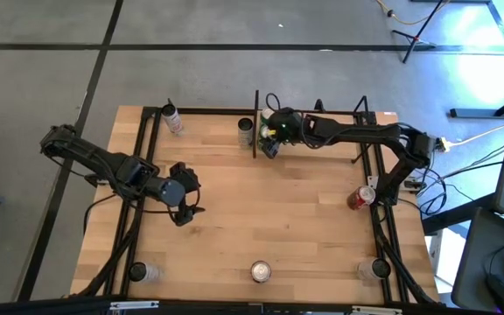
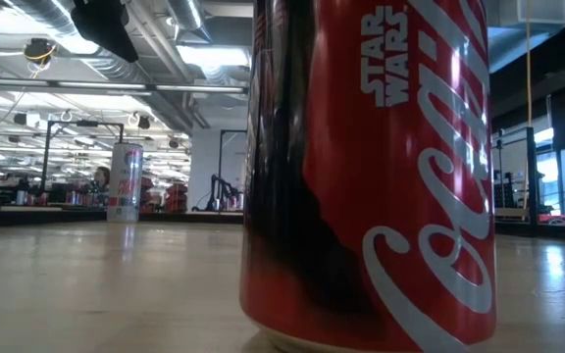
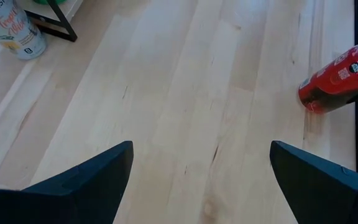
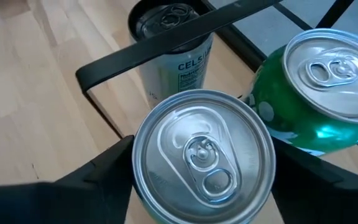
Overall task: Place canned beverage on shelf
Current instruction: Put the green soda can on the shelf aligned with the other green soda can, then put the top red soda can on the shelf
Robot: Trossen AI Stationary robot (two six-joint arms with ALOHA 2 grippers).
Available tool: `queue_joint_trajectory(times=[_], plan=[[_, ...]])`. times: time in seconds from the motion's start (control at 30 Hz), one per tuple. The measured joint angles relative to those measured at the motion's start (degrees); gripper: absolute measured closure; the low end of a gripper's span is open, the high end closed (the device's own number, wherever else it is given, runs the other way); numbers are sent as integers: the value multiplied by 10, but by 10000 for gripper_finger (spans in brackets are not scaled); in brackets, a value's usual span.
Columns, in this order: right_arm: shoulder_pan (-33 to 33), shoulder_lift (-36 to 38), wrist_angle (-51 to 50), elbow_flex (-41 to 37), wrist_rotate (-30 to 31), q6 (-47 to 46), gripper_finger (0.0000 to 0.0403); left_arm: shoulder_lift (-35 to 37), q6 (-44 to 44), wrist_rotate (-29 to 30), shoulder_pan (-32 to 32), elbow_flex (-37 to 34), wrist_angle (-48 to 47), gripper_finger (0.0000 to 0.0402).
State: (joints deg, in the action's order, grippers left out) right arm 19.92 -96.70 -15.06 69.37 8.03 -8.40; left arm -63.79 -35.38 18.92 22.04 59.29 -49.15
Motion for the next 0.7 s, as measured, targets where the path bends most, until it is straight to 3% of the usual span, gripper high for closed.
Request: queue_joint_trajectory(times=[0.17,0.23,0.43,0.7], plan=[[0,0,5,0,4,0,27,0,0,0,0,0,0,37],[0,2,2,0,4,0,14,0,0,0,0,0,0,37],[-1,58,-50,0,-22,10,38,0,0,0,0,0,0,37],[-54,214,-292,0,-31,-65,52,0,0,-1,0,0,0,37]])
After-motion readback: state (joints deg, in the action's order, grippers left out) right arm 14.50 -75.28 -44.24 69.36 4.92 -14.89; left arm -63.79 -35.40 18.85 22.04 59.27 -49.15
